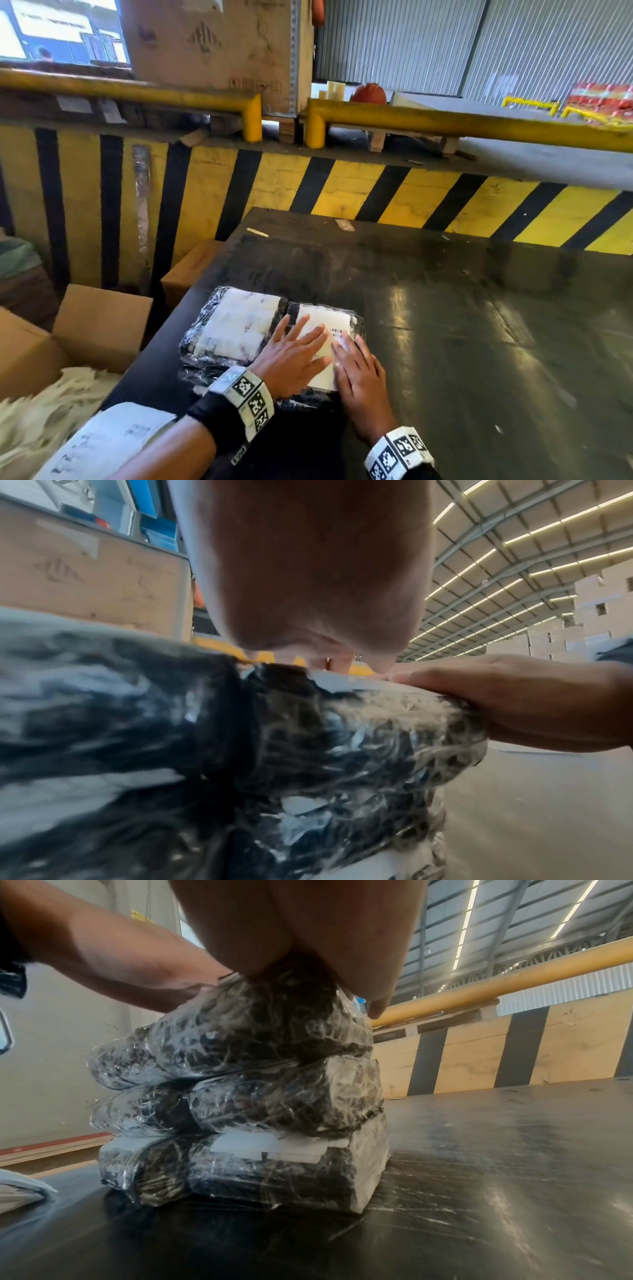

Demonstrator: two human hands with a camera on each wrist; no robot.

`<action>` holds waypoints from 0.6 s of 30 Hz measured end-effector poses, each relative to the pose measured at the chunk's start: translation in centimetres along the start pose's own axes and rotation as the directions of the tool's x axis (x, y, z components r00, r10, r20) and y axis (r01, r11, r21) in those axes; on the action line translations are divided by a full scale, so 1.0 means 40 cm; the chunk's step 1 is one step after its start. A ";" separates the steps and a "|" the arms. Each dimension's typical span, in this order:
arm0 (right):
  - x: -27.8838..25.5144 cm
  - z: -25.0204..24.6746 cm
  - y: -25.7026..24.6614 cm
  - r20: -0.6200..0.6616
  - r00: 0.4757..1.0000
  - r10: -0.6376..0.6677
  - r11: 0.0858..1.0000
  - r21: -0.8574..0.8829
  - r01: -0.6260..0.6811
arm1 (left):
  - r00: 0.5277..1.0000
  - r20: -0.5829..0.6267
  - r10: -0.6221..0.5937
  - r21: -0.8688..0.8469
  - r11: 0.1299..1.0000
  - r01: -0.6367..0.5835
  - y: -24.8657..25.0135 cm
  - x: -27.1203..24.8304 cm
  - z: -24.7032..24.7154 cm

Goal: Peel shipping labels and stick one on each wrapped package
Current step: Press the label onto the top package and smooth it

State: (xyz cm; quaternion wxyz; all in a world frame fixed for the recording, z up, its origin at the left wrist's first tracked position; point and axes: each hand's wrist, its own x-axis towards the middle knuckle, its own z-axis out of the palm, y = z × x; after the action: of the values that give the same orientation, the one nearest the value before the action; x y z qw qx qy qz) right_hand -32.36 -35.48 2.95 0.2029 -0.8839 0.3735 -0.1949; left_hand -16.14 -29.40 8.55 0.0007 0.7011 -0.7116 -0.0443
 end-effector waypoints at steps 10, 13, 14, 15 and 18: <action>0.004 0.010 0.001 -0.022 1.000 -0.004 0.999 0.032 0.005 | 0.999 -0.005 -0.039 0.035 0.999 0.039 -0.084 0.022 -0.090; 0.003 0.013 0.009 -0.039 0.999 -0.018 1.000 0.008 0.018 | 0.995 0.083 -0.049 -0.013 0.999 0.051 -0.046 0.075 -0.076; 0.004 0.018 0.011 -0.056 0.998 -0.012 1.000 0.023 0.014 | 0.992 0.102 -0.076 -0.019 0.997 0.079 -0.039 0.081 -0.067; 0.004 0.021 0.011 -0.085 0.996 -0.004 0.999 0.045 0.008 | 0.989 0.102 -0.107 -0.014 0.994 0.109 -0.036 0.079 -0.057; -0.007 0.030 -0.004 -0.192 0.972 0.134 0.984 0.139 -0.109 | 0.986 0.072 -0.149 0.011 0.989 0.148 -0.041 0.027 -0.023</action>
State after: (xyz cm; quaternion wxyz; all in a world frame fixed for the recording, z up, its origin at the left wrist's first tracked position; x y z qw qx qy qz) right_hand -31.85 -34.92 1.98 0.2318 -0.8205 0.4323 -0.2935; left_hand -14.46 -30.55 9.29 -0.0304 0.7502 -0.6570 -0.0675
